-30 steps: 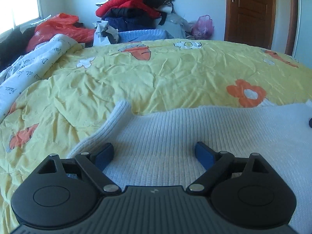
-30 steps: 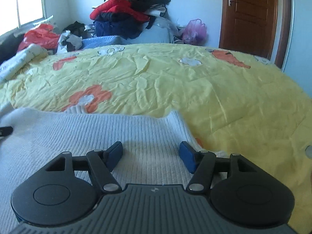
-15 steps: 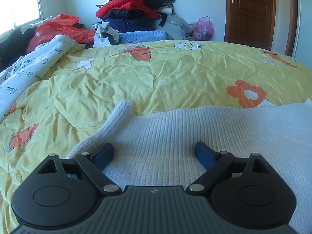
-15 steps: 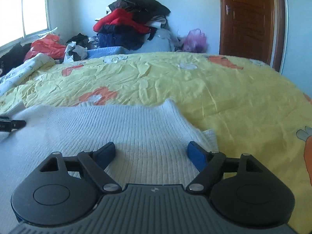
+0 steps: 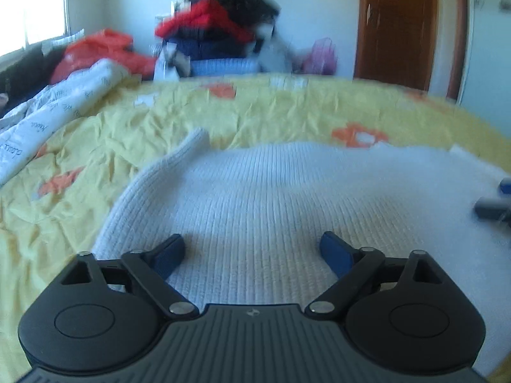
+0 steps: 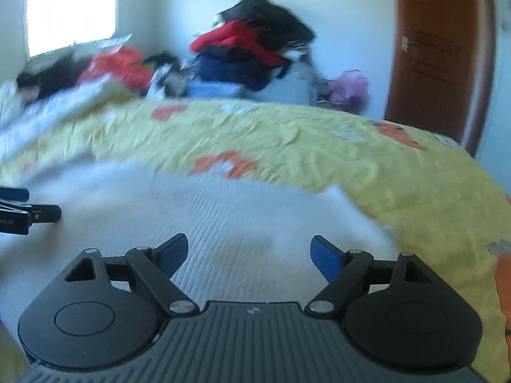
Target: Fold small clothes
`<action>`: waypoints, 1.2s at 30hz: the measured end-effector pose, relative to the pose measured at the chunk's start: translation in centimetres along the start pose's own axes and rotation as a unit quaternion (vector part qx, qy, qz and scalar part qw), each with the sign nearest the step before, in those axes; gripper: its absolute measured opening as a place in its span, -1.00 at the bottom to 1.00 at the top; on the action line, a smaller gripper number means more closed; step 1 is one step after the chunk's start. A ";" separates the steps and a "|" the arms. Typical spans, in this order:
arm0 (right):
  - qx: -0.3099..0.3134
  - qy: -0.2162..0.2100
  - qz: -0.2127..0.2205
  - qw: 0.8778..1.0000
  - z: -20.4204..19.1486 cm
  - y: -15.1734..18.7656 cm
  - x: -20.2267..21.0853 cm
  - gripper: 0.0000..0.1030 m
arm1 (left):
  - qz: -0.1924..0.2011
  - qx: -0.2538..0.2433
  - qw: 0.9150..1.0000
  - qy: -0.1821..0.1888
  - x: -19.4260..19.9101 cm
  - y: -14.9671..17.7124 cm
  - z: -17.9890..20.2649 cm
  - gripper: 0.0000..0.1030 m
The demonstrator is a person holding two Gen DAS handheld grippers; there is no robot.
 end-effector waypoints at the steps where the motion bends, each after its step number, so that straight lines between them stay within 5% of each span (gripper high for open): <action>1: 0.015 0.007 -0.015 1.000 -0.3 1.0 -0.8 0.87 | 0.010 0.000 1.000 0.006 -0.3 0.4 -0.3 0.94; 6: -0.028 0.011 0.006 1.000 0.9 2.1 -1.5 0.93 | 0.002 0.012 1.000 0.013 0.2 -0.5 -0.6 0.98; 9: -0.033 0.007 0.012 0.999 0.8 2.3 -1.2 0.94 | 0.033 0.030 0.999 0.002 3.7 -0.7 -1.6 0.98; 12: -0.035 0.006 0.017 0.999 0.9 2.4 -1.2 0.94 | 0.050 0.129 0.990 -0.024 7.8 0.7 -4.6 0.98; 14: -0.037 0.005 0.018 0.999 0.8 2.5 -1.1 0.95 | 0.040 0.210 0.976 -0.045 9.9 2.4 -6.9 0.98; 17: -0.041 0.003 0.019 0.999 1.0 2.5 -1.1 0.96 | 0.011 0.345 0.937 -0.059 12.0 5.5 -10.1 0.98; 18: -0.042 0.003 0.020 0.999 0.9 2.5 -1.1 0.96 | 0.002 0.384 0.922 -0.051 12.3 6.4 -10.7 0.98; 21: -0.043 0.002 0.021 0.999 0.9 2.5 -1.0 0.97 | 0.000 0.429 0.903 -0.016 12.5 6.4 -11.4 0.98; 26: -0.049 -0.001 0.024 0.999 1.0 2.5 -0.9 0.96 | -0.030 0.515 0.854 0.073 9.7 5.4 -10.2 0.98; 31: -0.051 -0.002 0.025 0.998 1.1 2.5 -0.9 0.97 | -0.030 0.524 0.850 0.042 7.7 5.0 -9.7 0.86; 32: -0.052 -0.002 0.025 0.998 1.1 2.5 -0.8 0.97 | -0.033 0.517 0.855 0.028 7.5 4.8 -9.7 0.67; 33: -0.052 -0.002 0.025 0.998 1.1 2.5 -0.8 0.97 | -0.044 0.502 0.864 0.011 7.2 4.8 -9.7 -0.09; 34: -0.054 -0.003 0.025 0.998 1.1 2.5 -0.8 0.97 | -0.064 0.482 0.874 -0.006 6.8 5.2 -9.7 -0.43; 36: -0.056 -0.005 0.026 0.998 1.1 2.5 -0.8 0.97 | -0.070 0.468 0.881 -0.009 6.7 5.0 -9.7 -0.43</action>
Point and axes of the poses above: each gripper's, at about its wrist camera, not at the fingertips, and x roughly against the way its jaws point, z to its right, y to its underside, the point moved 6 cm from there along -x, roughly the way its jaws point, and after that the axes turned 8 degrees about z, right-handed, at the moved point
